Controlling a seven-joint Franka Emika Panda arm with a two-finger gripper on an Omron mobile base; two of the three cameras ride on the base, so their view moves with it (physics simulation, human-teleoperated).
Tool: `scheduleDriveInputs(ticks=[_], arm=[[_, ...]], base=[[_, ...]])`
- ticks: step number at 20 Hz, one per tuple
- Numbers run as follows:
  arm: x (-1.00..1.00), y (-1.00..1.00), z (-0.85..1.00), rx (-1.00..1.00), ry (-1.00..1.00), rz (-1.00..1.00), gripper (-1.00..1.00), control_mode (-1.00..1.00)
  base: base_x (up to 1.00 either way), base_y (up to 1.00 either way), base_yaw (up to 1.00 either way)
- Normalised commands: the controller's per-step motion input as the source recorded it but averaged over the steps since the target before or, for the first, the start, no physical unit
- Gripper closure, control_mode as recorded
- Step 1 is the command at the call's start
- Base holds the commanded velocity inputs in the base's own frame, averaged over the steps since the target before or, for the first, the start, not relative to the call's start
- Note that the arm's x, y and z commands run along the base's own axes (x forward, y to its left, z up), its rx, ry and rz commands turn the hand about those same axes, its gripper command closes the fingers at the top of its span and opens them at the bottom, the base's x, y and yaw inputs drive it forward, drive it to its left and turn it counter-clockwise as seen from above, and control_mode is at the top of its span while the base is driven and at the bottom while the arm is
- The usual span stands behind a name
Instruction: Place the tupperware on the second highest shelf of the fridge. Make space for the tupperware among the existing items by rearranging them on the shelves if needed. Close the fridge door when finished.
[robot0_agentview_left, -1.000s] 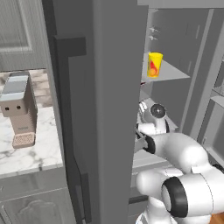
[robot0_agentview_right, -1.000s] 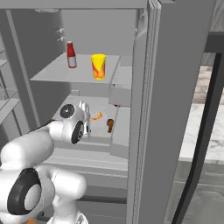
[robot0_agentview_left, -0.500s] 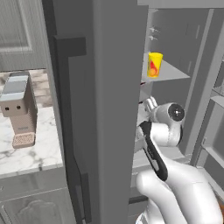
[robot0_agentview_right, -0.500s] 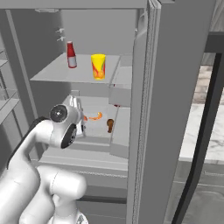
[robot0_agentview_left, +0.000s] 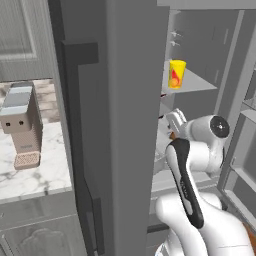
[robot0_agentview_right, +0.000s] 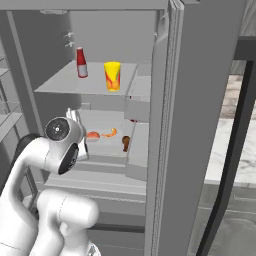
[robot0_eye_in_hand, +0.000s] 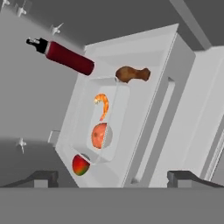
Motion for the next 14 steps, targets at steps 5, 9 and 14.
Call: scheduleDriveInputs(ticks=[5, 9, 14], arm=[[-0.3, 0.09, 0.06, 0.0, 0.0, 0.0, -1.0, -1.0], [-0.26, 0.0, 0.14, 0.0, 0.0, -0.01, -1.0, -1.0], [-0.27, 0.0, 0.18, 0.0, 0.0, 0.0, -1.0, -1.0]], base=[[0.0, 0.0, 0.0], [0.0, 0.0, 0.0], [0.0, 0.0, 0.0]])
